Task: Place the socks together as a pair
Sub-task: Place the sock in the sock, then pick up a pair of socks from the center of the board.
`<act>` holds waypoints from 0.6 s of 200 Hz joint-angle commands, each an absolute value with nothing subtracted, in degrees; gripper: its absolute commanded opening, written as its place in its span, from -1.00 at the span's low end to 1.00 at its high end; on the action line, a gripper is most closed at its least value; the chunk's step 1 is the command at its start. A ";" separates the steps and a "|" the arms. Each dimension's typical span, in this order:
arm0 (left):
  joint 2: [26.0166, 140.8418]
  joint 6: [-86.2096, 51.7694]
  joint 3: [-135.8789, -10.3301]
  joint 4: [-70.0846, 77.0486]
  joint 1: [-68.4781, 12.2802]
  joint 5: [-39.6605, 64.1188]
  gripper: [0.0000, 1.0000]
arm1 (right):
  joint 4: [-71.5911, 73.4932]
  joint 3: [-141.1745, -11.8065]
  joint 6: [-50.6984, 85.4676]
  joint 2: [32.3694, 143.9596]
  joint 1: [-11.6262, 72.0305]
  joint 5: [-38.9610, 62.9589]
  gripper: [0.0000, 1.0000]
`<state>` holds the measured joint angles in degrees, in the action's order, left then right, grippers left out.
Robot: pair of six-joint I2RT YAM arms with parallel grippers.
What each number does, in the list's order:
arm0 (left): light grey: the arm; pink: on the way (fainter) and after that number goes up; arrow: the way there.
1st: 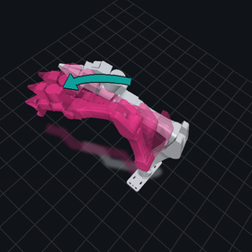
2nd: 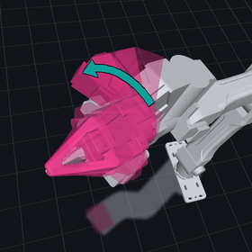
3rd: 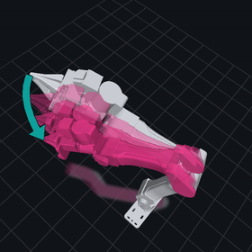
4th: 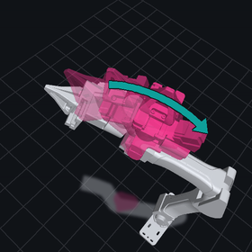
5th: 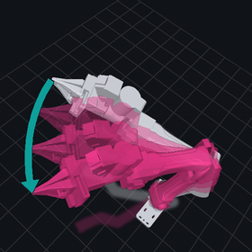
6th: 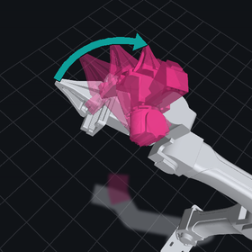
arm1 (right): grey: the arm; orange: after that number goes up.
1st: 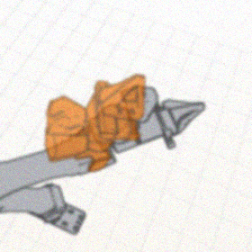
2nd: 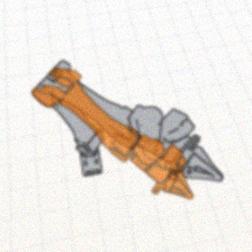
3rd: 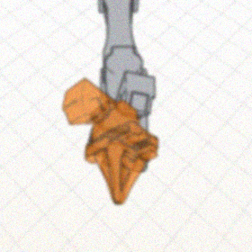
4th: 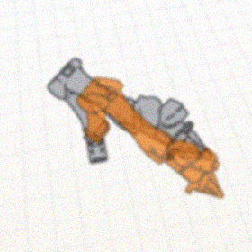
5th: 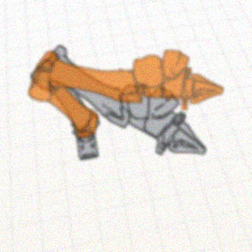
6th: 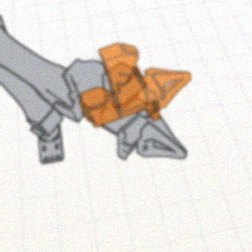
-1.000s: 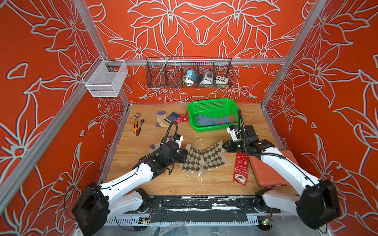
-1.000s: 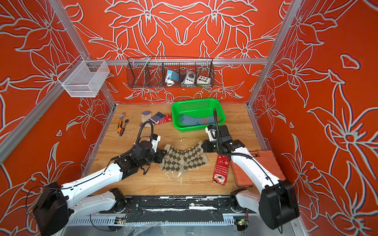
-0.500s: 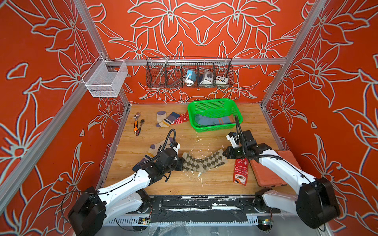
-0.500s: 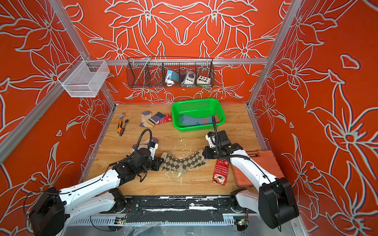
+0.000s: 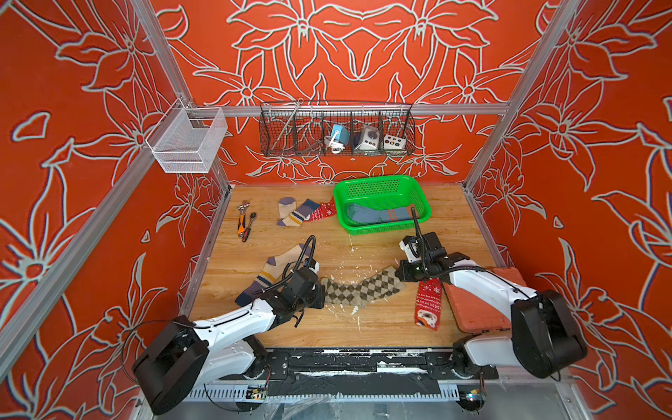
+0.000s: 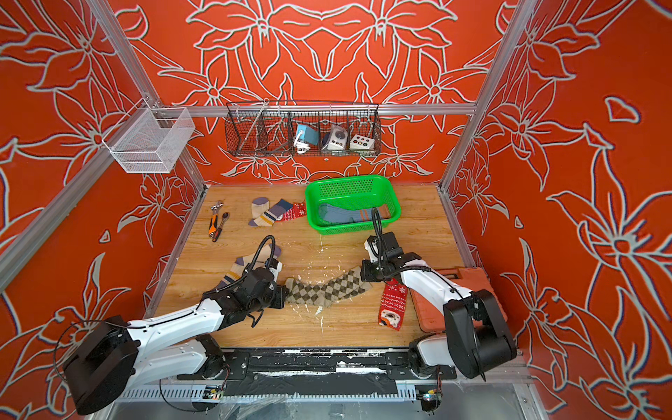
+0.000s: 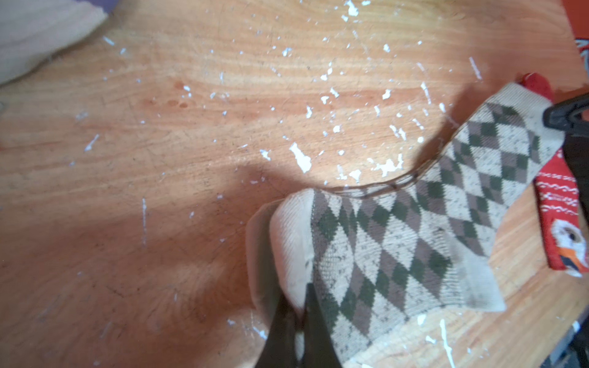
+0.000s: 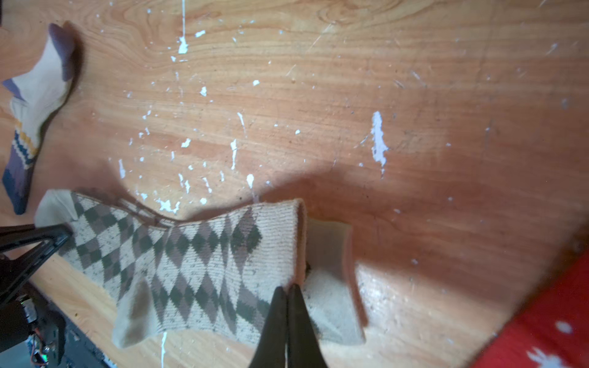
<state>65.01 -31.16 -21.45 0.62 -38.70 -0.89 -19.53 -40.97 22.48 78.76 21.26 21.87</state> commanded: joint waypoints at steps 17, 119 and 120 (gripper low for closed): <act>65.69 -31.63 -20.56 2.51 -39.02 -2.34 -0.60 | -16.76 -39.73 22.38 81.15 21.36 17.58 -1.00; 64.00 -32.55 -17.58 5.36 -38.94 -4.47 0.40 | -17.67 -36.68 23.09 79.52 21.25 15.36 -0.08; 64.08 -32.53 -17.54 5.49 -38.94 -4.35 0.40 | -17.76 -36.67 23.10 79.49 21.26 15.28 -0.08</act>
